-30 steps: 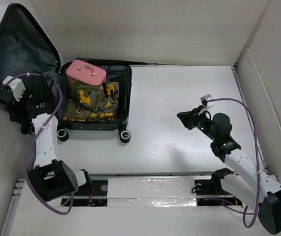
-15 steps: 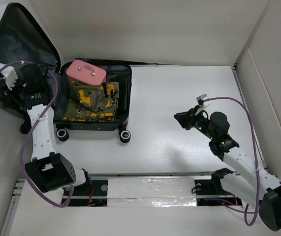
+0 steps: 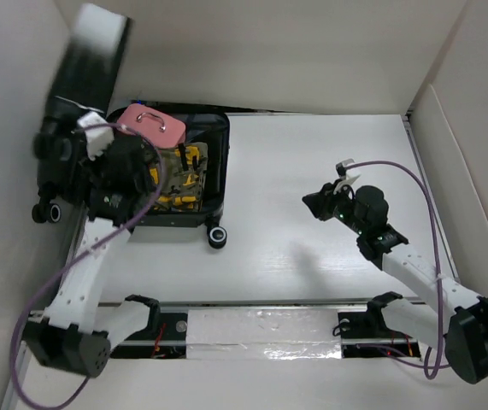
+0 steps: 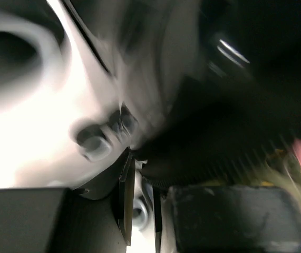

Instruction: Pack the luggage

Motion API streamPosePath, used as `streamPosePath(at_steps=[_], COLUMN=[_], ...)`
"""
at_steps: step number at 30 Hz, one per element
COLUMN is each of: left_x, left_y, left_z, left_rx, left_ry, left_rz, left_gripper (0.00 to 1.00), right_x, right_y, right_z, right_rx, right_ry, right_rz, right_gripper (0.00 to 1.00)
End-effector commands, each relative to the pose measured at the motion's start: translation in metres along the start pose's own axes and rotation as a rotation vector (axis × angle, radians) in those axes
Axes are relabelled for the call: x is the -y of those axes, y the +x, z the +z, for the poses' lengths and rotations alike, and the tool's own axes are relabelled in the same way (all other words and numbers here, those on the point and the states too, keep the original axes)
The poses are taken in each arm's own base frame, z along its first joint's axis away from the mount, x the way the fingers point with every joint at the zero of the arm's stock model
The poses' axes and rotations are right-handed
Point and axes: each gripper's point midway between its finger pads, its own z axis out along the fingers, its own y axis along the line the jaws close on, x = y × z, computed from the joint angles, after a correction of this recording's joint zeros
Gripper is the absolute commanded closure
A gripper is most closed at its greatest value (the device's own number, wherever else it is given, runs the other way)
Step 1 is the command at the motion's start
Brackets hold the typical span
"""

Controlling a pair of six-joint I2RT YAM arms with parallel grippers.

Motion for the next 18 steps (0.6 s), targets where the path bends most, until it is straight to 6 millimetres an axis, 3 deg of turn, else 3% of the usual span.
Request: streamPosePath(at_steps=[1,3,5,6,7,8,9,10,12,14,17,18], left_x=[0.038,0.046,0.062,0.069,0.066,0.071,0.07,0.059,0.049,0.033,0.019,0.014], left_y=[-0.004,0.009,0.008,0.024,0.026,0.033,0.047,0.042,0.045,0.042,0.02,-0.001], left_z=[-0.063,-0.08,-0.123,-0.139,-0.157,-0.189,-0.202,-0.22,-0.236,-0.255,-0.238,-0.234], left_rx=[-0.003,-0.02,-0.007,-0.02,-0.015,-0.04,-0.065,-0.056,-0.04,-0.024,0.002,0.038], left_ry=[0.416,0.576,0.898,1.013,1.117,1.303,1.377,1.461,1.539,1.628,1.501,1.461], left_rz=[-0.147,-0.146,-0.129,-0.079,-0.071,-0.053,-0.036,-0.085,-0.126,-0.142,-0.212,-0.293], left_gripper=[1.0,1.0,1.0,0.77,0.63,0.48,0.35,0.34,0.29,0.31,0.39,0.37], right_x=[0.004,0.005,0.006,0.008,0.01,0.008,0.009,0.011,0.01,0.008,-0.002,-0.003], right_y=[-0.016,-0.013,-0.006,-0.006,-0.002,-0.001,0.0,0.001,0.005,0.008,0.009,0.005], right_z=[0.01,0.012,0.016,0.018,0.02,0.022,0.023,0.024,0.028,0.03,0.031,0.031], right_rx=[0.028,0.01,-0.008,-0.006,-0.02,-0.025,-0.028,-0.03,-0.04,-0.044,-0.039,-0.019], right_ry=[0.03,0.03,0.031,0.039,0.045,0.04,0.047,0.051,0.056,0.054,0.029,0.033], right_rz=[-0.025,-0.032,-0.031,-0.03,-0.026,-0.029,-0.03,-0.029,-0.031,-0.037,-0.055,-0.063], right_gripper=[0.74,0.74,0.73,0.73,0.73,0.72,0.72,0.72,0.72,0.72,0.77,0.8])
